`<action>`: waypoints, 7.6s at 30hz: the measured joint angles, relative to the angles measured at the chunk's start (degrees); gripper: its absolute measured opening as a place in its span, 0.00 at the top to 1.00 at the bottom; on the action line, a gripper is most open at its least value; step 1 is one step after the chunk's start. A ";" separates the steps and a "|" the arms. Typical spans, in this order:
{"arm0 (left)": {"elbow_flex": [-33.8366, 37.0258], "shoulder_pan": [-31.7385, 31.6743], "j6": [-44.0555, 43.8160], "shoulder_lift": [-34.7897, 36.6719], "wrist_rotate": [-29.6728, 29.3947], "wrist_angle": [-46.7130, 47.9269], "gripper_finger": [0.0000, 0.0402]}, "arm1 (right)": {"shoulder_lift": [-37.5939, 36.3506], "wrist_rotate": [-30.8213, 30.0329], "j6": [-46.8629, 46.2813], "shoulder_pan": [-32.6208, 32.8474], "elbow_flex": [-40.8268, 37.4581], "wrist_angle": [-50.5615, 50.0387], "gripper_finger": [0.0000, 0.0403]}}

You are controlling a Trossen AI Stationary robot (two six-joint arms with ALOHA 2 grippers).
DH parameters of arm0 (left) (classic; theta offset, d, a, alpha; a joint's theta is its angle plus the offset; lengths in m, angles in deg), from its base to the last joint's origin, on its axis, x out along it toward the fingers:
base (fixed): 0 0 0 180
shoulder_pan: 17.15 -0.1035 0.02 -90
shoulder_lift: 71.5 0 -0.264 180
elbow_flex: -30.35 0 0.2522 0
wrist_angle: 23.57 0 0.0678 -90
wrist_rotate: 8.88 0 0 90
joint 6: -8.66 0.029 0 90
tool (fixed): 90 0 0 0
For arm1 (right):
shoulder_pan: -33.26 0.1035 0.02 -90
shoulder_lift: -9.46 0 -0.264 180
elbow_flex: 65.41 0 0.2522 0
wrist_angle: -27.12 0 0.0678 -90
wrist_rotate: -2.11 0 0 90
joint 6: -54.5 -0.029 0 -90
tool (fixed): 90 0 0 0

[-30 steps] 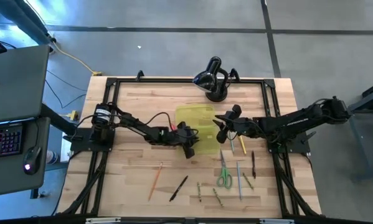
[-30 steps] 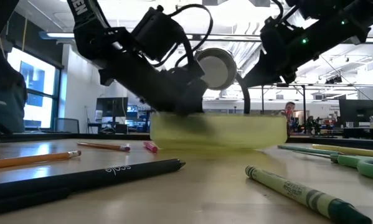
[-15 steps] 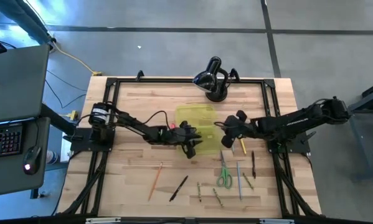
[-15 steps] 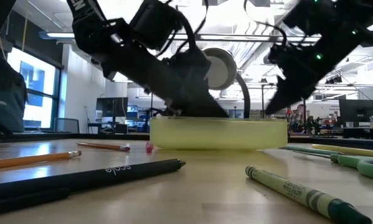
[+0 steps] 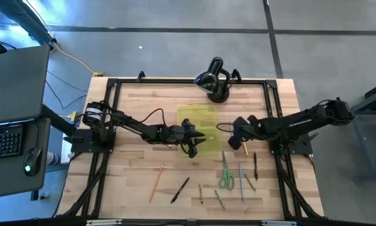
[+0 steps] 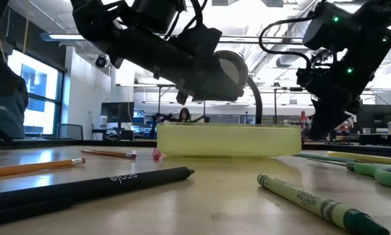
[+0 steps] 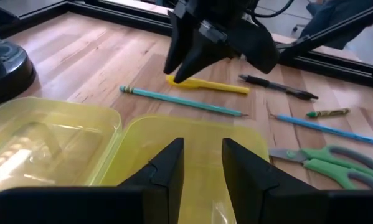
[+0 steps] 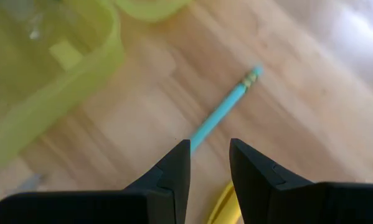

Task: Pick & place school supplies into a supply box
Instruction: Put the yellow pen into the yellow school supply box, then put the black pen into the yellow school supply box

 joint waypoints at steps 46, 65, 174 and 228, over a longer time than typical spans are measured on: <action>0.00 0.01 0.16 0.00 1.96 1.32 0.65 | -0.09 -18.01 -23.37 17.49 -20.64 20.59 0.77; 0.00 0.02 -2.60 0.00 1.81 1.25 0.65 | 0.15 -15.80 -10.30 17.46 -18.52 22.31 0.82; 0.02 2.32 5.14 23.93 5.46 10.27 0.65 | 31.82 -3.46 33.10 5.70 21.79 39.07 0.63; 0.02 2.40 4.29 23.91 7.50 13.32 0.65 | 30.18 11.76 -66.04 38.47 21.77 -42.29 0.65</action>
